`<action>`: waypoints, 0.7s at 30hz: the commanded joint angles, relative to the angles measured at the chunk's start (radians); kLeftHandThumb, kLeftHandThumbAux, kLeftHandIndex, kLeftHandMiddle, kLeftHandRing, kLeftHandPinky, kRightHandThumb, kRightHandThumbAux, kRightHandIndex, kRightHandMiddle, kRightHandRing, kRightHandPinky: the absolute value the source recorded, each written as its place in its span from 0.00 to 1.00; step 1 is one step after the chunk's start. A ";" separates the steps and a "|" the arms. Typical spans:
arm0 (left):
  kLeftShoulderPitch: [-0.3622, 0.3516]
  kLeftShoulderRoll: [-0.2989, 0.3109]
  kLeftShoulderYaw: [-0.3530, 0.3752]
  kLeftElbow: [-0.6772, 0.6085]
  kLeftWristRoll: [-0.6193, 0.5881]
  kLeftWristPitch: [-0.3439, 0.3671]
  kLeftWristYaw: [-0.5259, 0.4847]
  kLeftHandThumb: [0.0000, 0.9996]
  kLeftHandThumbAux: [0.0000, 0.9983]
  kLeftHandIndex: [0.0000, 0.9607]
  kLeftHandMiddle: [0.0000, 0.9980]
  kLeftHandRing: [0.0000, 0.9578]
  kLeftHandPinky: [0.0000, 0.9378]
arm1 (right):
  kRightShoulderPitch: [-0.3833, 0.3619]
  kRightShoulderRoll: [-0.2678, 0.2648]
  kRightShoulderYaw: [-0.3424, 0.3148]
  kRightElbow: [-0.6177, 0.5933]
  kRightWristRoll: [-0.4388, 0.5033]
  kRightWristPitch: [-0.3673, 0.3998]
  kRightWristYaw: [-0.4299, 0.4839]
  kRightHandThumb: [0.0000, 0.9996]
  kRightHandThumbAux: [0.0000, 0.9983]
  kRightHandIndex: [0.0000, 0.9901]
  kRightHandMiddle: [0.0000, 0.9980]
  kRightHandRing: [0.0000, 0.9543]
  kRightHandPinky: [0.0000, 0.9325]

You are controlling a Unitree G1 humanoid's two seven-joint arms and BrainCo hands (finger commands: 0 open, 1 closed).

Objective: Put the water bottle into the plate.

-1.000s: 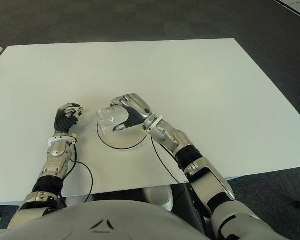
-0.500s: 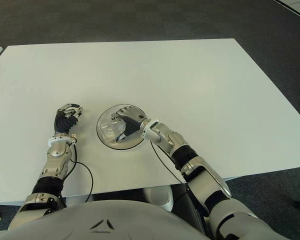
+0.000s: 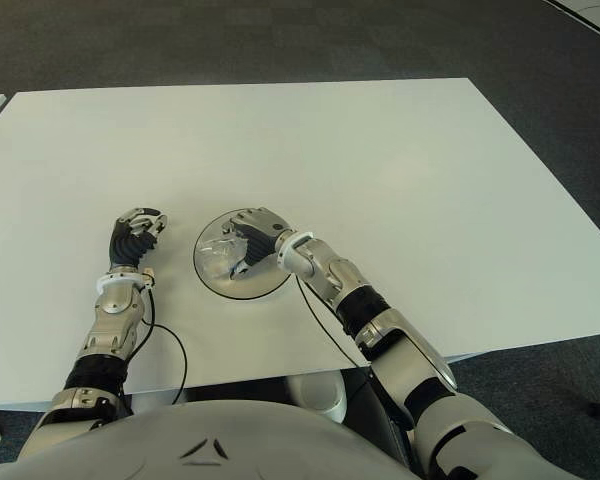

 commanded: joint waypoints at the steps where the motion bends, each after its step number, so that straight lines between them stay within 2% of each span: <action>1: 0.014 -0.008 0.000 0.002 0.004 0.019 0.007 0.71 0.72 0.46 0.78 0.80 0.82 | 0.023 -0.017 0.022 -0.021 -0.013 0.055 0.079 0.49 0.74 0.30 0.29 0.32 0.37; 4: 0.013 -0.008 0.000 0.003 0.004 0.020 0.008 0.71 0.72 0.46 0.78 0.80 0.82 | 0.027 -0.021 0.025 -0.048 -0.013 0.079 0.111 0.34 0.75 0.19 0.18 0.20 0.26; 5: 0.012 -0.008 0.000 0.006 0.004 0.018 0.009 0.71 0.72 0.46 0.78 0.80 0.82 | 0.029 -0.024 0.028 -0.064 -0.019 0.090 0.125 0.33 0.75 0.17 0.17 0.19 0.25; 7: 0.012 -0.006 0.001 0.010 0.005 0.014 0.008 0.71 0.72 0.46 0.78 0.80 0.82 | 0.031 -0.030 0.035 -0.087 -0.030 0.105 0.138 0.26 0.75 0.09 0.08 0.09 0.13; 10: 0.011 -0.005 0.001 0.014 0.006 0.010 0.009 0.71 0.72 0.46 0.78 0.80 0.82 | 0.035 -0.037 0.042 -0.105 -0.040 0.110 0.138 0.15 0.73 0.03 0.03 0.03 0.04; 14: 0.008 -0.003 0.000 0.019 0.009 0.009 0.010 0.71 0.72 0.46 0.79 0.80 0.83 | 0.049 -0.043 0.041 -0.123 -0.042 0.095 0.101 0.05 0.69 0.01 0.00 0.01 0.01; 21: 0.002 0.000 0.001 0.033 0.010 0.006 0.010 0.71 0.72 0.46 0.79 0.80 0.83 | 0.064 -0.056 0.044 -0.141 -0.064 0.049 -0.014 0.00 0.61 0.00 0.00 0.00 0.00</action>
